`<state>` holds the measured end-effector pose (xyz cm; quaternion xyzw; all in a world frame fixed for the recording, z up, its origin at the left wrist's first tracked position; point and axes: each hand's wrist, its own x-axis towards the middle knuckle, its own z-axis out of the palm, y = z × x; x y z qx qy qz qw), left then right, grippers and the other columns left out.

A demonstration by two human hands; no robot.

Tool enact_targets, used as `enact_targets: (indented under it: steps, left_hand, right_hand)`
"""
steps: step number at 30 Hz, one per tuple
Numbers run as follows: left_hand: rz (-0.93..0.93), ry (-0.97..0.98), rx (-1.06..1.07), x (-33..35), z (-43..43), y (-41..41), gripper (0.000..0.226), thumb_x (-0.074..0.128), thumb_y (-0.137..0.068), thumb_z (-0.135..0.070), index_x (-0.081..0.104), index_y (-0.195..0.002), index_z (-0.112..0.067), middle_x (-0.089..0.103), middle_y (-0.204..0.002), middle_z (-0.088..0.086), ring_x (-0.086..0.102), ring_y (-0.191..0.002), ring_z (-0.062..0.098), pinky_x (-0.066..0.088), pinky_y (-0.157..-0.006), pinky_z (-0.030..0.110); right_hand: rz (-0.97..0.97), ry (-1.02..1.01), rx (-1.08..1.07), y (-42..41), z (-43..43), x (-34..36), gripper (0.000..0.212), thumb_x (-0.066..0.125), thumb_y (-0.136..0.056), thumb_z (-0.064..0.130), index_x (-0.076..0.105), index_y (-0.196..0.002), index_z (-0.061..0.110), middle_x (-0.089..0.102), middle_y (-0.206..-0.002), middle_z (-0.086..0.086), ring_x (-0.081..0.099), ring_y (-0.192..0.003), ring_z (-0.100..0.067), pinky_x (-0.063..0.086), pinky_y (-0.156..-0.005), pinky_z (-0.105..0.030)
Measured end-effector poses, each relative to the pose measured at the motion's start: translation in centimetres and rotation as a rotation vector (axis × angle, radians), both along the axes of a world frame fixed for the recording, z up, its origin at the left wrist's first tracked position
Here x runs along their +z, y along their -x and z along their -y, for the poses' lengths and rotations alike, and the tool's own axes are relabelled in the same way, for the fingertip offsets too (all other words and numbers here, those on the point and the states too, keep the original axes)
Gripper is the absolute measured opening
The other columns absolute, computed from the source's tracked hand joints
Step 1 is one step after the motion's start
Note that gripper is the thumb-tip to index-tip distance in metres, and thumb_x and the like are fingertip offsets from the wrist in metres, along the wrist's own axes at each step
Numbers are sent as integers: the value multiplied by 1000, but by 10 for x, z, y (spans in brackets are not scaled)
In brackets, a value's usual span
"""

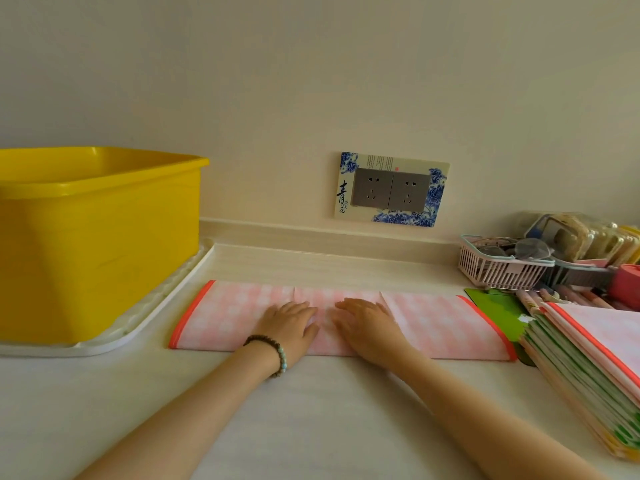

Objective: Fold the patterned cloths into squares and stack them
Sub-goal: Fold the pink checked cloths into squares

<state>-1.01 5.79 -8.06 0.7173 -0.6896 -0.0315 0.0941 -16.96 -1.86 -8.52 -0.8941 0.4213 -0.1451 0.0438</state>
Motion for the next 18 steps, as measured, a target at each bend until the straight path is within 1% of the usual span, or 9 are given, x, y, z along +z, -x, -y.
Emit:
enact_targets:
  steps: [2,4,7,11,14,18]
  left_hand:
    - [-3,-12,-14,0,0,3,48,24,-101,-36,24,-147,-24,18,-156,-3,14,-144,13,12,-116,34]
    - [-4,-50,-22,-1,0,6,50,21,-101,-39,19,-149,-24,12,-158,-4,10,-145,13,9,-117,36]
    - [8,-87,-17,-4,1,6,55,20,-99,-46,10,-150,-25,3,-159,-5,2,-146,13,4,-118,37]
    - [39,-104,2,-6,1,6,64,20,-96,-56,4,-150,-27,-3,-158,-8,-4,-145,11,-1,-118,39]
    - [34,-107,-3,-6,-1,6,67,20,-94,-59,2,-151,-28,-5,-158,-9,-5,-145,10,-3,-118,39]
    - [32,-110,-7,-4,-3,6,67,18,-94,-60,1,-150,-28,-6,-158,-10,-6,-145,10,-3,-118,38]
  right_hand:
    - [40,-26,-16,-1,-4,-2,41,37,-97,41,48,-134,27,44,-144,7,36,-134,-13,21,-114,-34]
    - [90,-59,-32,0,-5,-4,43,39,-97,42,46,-136,26,42,-146,6,35,-135,-12,20,-114,-31]
    - [42,-71,-34,0,-6,-6,48,34,-98,45,37,-142,27,31,-152,6,25,-141,-12,15,-116,-32]
    - [-39,-140,-42,4,-5,-6,53,24,-98,52,21,-148,35,13,-158,9,9,-146,-12,4,-118,-35]
    - [-70,-151,-89,21,-2,-6,53,21,-98,54,16,-148,39,8,-158,10,5,-146,-12,2,-118,-36]
    - [-109,-158,-181,61,10,-3,55,19,-97,56,13,-148,39,5,-158,11,3,-146,-11,2,-118,-35]
